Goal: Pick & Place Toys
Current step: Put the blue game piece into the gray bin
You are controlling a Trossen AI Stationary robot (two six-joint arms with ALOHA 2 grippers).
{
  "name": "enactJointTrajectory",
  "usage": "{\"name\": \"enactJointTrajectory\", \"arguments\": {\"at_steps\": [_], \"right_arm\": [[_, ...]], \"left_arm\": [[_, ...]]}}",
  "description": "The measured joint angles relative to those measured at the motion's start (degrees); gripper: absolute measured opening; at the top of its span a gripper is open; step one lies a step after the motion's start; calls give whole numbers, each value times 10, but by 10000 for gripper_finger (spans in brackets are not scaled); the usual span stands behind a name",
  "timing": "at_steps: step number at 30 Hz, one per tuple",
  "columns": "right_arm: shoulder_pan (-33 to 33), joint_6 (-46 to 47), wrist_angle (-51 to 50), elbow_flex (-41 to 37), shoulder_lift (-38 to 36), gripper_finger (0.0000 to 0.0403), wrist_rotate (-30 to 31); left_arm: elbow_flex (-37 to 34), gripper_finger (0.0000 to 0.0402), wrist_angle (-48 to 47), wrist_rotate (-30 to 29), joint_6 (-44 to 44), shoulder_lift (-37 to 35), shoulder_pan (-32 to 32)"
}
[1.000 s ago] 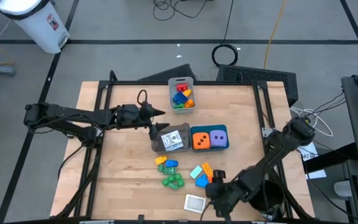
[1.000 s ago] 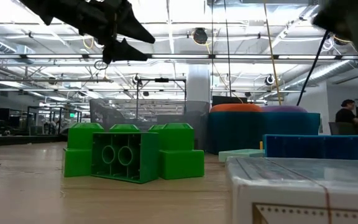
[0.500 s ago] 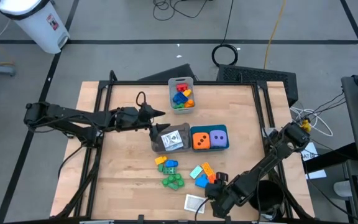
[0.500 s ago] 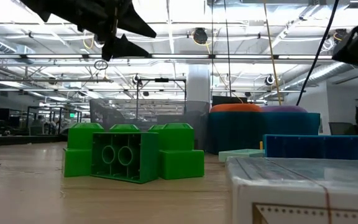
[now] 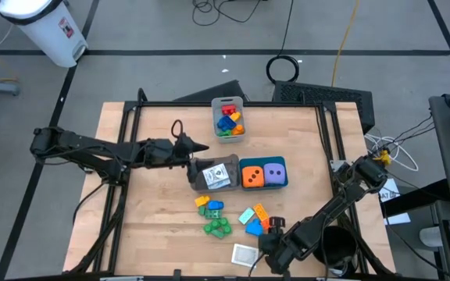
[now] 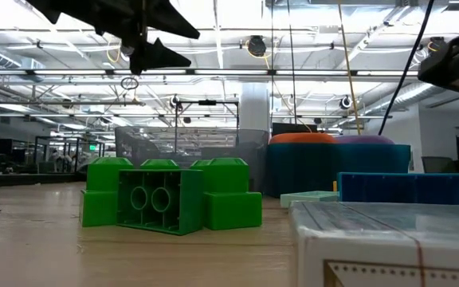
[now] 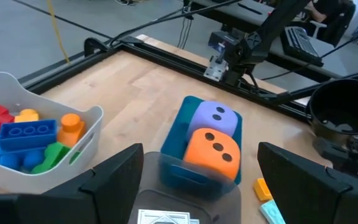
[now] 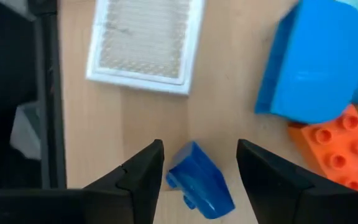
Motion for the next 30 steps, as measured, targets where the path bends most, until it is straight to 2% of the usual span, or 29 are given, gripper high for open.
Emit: {"name": "enactJointTrajectory", "arguments": {"at_steps": [4,10,21,26,30], "right_arm": [[4,-86,-2,0,0,198,-40],[9,-157,-1,0,0,178,-39],[4,-175,-1,-14,-2,61,-41],[4,-173,-4,-16,-32,58,-37],[4,-173,1,-15,-86,60,19]], "left_arm": [[0,324,1,0,0,5,-13],[0,324,5,-22,1,21,-29],[0,324,29,-29,-1,41,-32],[0,324,29,-29,-2,41,-32],[0,324,33,-29,-9,41,-31]]}}
